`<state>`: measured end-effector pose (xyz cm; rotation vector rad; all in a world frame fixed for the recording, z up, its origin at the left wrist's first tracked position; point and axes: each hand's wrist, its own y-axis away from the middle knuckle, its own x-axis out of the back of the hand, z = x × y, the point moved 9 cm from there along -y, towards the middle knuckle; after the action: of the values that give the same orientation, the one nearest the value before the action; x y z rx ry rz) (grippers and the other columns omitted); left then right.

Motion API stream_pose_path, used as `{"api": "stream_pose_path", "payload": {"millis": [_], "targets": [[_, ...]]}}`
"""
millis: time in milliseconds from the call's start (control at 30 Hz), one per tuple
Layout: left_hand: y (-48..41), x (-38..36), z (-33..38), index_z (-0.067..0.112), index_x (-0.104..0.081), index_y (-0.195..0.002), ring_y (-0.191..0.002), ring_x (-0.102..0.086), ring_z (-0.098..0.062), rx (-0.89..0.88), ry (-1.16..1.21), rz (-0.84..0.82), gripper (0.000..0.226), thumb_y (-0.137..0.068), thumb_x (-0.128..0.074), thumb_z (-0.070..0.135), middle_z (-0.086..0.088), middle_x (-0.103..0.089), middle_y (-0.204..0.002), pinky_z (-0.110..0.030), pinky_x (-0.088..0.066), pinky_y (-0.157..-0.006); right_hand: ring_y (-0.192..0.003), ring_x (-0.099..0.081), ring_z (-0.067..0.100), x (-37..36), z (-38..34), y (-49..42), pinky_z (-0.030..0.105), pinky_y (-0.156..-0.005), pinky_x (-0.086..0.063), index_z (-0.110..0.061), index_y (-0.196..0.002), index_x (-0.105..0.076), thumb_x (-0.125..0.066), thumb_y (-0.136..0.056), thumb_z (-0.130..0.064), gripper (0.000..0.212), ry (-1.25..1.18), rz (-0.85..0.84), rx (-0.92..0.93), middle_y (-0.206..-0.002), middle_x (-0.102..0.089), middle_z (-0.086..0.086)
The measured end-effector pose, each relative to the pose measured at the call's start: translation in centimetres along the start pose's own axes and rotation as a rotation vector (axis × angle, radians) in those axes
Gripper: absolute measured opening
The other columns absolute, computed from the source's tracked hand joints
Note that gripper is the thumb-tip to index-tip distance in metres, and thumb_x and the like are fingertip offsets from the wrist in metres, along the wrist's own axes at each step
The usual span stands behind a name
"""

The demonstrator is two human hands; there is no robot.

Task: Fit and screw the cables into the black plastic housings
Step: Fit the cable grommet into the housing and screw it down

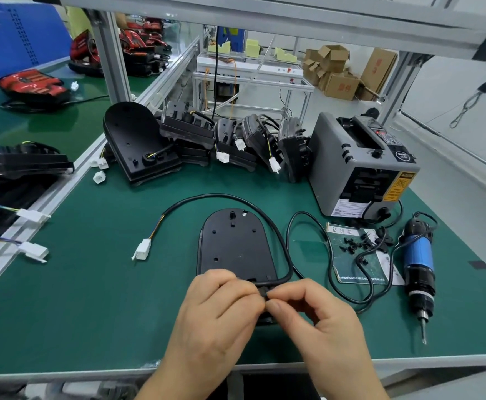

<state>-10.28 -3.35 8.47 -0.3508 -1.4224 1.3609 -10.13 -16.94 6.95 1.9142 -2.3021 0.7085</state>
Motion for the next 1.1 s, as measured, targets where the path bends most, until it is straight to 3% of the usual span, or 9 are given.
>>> {"api": "stream_pose_path", "payload": {"millis": [133,233,367,467,633,767,933,1100], "targets": [[0.1,0.0,-0.4,0.020,-0.063,-0.088,-0.084,-0.049,-0.016,0.073,0.032,0.030,0.003,-0.090,-0.064,0.018,0.010,-0.063,-0.092,-0.034,-0.046,-0.070,-0.068,-0.063,0.006,0.0,0.6,-0.2,0.013,-0.067,-0.048,-0.038,-0.082,-0.068,-0.075,-0.073,-0.019,0.022,-0.029,0.029,-0.028,-0.070,-0.069,-0.012],[0.3,0.2,-1.8,0.016,-0.068,-0.090,-0.092,-0.048,-0.016,0.238,0.026,0.031,0.012,-0.085,-0.065,0.027,0.006,-0.062,-0.095,-0.024,-0.040,-0.087,-0.068,-0.063,0.007,0.0,0.9,-0.2,0.017,-0.068,-0.049,-0.034,-0.080,-0.070,-0.076,-0.076,-0.006,0.029,-0.014,0.058,-0.025,-0.071,-0.069,-0.011],[0.2,0.1,-3.0,0.016,-0.069,-0.087,-0.096,-0.044,-0.013,0.412,-0.042,-0.029,0.022,-0.081,-0.058,0.033,0.008,-0.059,-0.094,-0.019,-0.036,-0.089,-0.071,-0.062,0.002,0.1,-0.2,-0.3,0.009,-0.068,-0.044,-0.031,-0.074,-0.069,-0.070,-0.073,-0.017,0.015,0.097,0.139,0.109,-0.074,-0.067,-0.016],[-0.1,0.0,-3.1,0.017,-0.068,-0.080,-0.094,-0.044,-0.011,0.429,0.019,-0.044,0.017,-0.082,-0.056,0.030,0.011,-0.058,-0.089,-0.014,-0.034,-0.087,-0.076,-0.061,0.000,-0.2,-1.1,-0.2,0.010,-0.071,-0.045,-0.022,-0.079,-0.070,-0.068,-0.077,-0.019,0.005,0.196,0.156,0.231,-0.079,-0.066,-0.016],[-0.1,-0.2,-3.3,0.020,-0.067,-0.080,-0.096,-0.043,-0.009,0.442,0.079,-0.077,0.014,-0.082,-0.056,0.029,0.015,-0.057,-0.089,-0.012,-0.033,-0.087,-0.082,-0.062,0.007,-0.6,-2.0,0.1,0.029,-0.073,-0.049,-0.015,-0.084,-0.071,-0.061,-0.083,-0.023,0.013,0.367,0.168,0.401,-0.088,-0.067,-0.012],[-0.1,-0.3,-3.4,0.021,-0.067,-0.080,-0.097,-0.043,-0.007,0.432,0.098,-0.079,0.013,-0.082,-0.058,0.029,0.018,-0.055,-0.089,-0.013,-0.033,-0.087,-0.082,-0.061,0.007,-0.5,-2.6,0.0,0.029,-0.073,-0.047,-0.015,-0.085,-0.072,-0.061,-0.085,-0.022,0.013,0.434,0.171,0.484,-0.088,-0.068,-0.009],[0.1,-0.4,-3.6,0.022,-0.068,-0.081,-0.099,-0.043,-0.008,0.429,0.121,-0.074,0.013,-0.083,-0.058,0.030,0.019,-0.055,-0.090,-0.014,-0.034,-0.087,-0.082,-0.057,0.010,-0.7,-2.4,-0.7,0.035,-0.070,-0.045,-0.016,-0.084,-0.070,-0.061,-0.085,-0.027,0.015,0.501,0.140,0.468,-0.085,-0.063,-0.007],[0.1,-0.4,-3.7,0.021,-0.068,-0.080,-0.099,-0.044,-0.008,0.456,0.162,-0.081,0.015,-0.083,-0.058,0.032,0.018,-0.056,-0.090,-0.012,-0.033,-0.087,-0.095,-0.053,0.013,0.1,-1.8,-2.2,0.039,-0.079,-0.045,-0.023,-0.089,-0.071,-0.056,-0.078,-0.050,0.032,0.600,0.093,0.276,-0.094,-0.061,-0.011]]}}
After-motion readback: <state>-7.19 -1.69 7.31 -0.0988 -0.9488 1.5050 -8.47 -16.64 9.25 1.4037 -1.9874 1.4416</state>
